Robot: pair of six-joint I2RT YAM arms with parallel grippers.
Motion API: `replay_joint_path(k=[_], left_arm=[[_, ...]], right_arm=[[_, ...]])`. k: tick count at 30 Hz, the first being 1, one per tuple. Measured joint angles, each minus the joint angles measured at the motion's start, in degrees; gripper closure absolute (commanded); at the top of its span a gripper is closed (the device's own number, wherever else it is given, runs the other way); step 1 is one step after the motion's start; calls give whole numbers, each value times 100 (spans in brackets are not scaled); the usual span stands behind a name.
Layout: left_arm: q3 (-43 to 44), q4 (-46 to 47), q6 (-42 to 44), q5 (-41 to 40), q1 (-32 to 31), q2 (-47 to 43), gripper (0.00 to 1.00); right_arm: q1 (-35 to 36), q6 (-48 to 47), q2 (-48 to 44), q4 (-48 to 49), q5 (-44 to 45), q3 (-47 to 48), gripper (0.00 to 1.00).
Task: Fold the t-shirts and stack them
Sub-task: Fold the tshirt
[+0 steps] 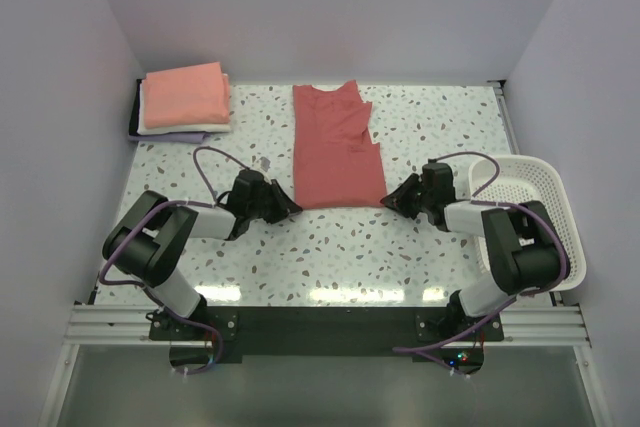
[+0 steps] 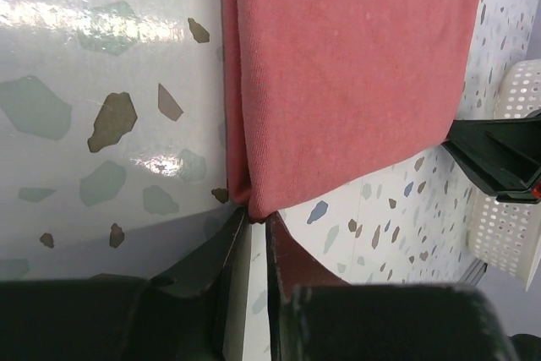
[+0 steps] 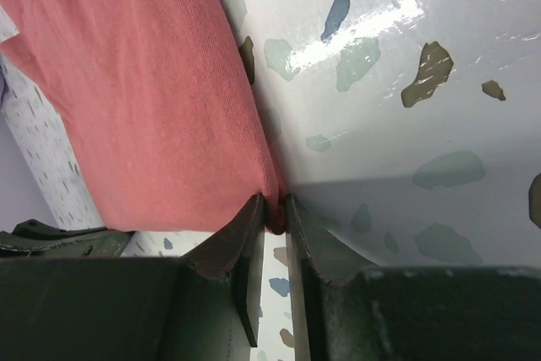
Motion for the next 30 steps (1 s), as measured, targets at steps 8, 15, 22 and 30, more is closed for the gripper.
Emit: replay_joint_path(k=[8,15,22,30], left_arm=[[22,-55,13,-13,-4,-13,74],[22,-127,114,-24,-24,-151,59],[22,-101,111,-9,-28,-157,57],[291,-203,155,-101,-28,33,58]], right_arm=[[0,-7,26,-20,-2,-4,100],[0,-4,35,-22,-4,-4,100],[0,-20,35,-22,-7,-4,100],[0,-26,35,-33,-9,-4,100]])
